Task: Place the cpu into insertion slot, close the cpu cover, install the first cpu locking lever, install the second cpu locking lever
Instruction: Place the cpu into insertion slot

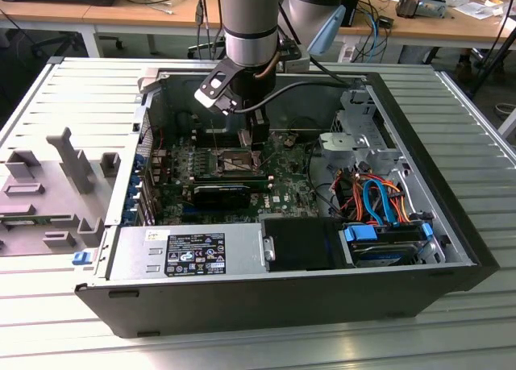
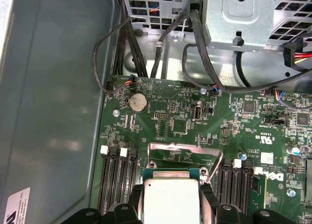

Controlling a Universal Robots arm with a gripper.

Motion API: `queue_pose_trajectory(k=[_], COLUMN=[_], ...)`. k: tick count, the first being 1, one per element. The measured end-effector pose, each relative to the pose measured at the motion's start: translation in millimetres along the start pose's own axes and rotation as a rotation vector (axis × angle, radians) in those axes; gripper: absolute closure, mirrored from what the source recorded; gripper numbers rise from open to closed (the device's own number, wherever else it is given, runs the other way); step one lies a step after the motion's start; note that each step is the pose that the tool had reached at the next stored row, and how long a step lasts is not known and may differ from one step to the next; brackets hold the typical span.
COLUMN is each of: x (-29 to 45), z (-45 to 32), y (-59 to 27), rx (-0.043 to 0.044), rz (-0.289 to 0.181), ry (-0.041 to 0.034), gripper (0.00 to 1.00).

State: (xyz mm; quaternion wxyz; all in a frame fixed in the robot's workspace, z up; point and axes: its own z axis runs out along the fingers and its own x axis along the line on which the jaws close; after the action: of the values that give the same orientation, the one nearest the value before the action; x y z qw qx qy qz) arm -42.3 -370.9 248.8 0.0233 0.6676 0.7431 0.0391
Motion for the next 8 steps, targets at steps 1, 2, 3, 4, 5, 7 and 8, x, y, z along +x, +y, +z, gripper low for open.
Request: queue_pose_trajectory(k=[1,2,3,4,5,7,8], x=[0.0,0.0,0.0,0.0,0.0,0.0,0.0], z=[0.0,0.1,0.1,0.1,0.1,0.2,0.2], y=[0.0,0.0,0.0,0.0,0.0,0.0,0.0], rx=[0.0000,0.0000,-0.0001,-0.0001,-0.0001,-0.0002,-0.0001], rz=[0.001,0.002,0.003,0.003,0.004,0.006,0.007], ry=[0.0000,-0.0002,-0.0002,-0.0002,-0.0003,-0.0005,-0.0006], gripper=[0.45,0.45,0.45,0.45,0.45,0.45,0.45])
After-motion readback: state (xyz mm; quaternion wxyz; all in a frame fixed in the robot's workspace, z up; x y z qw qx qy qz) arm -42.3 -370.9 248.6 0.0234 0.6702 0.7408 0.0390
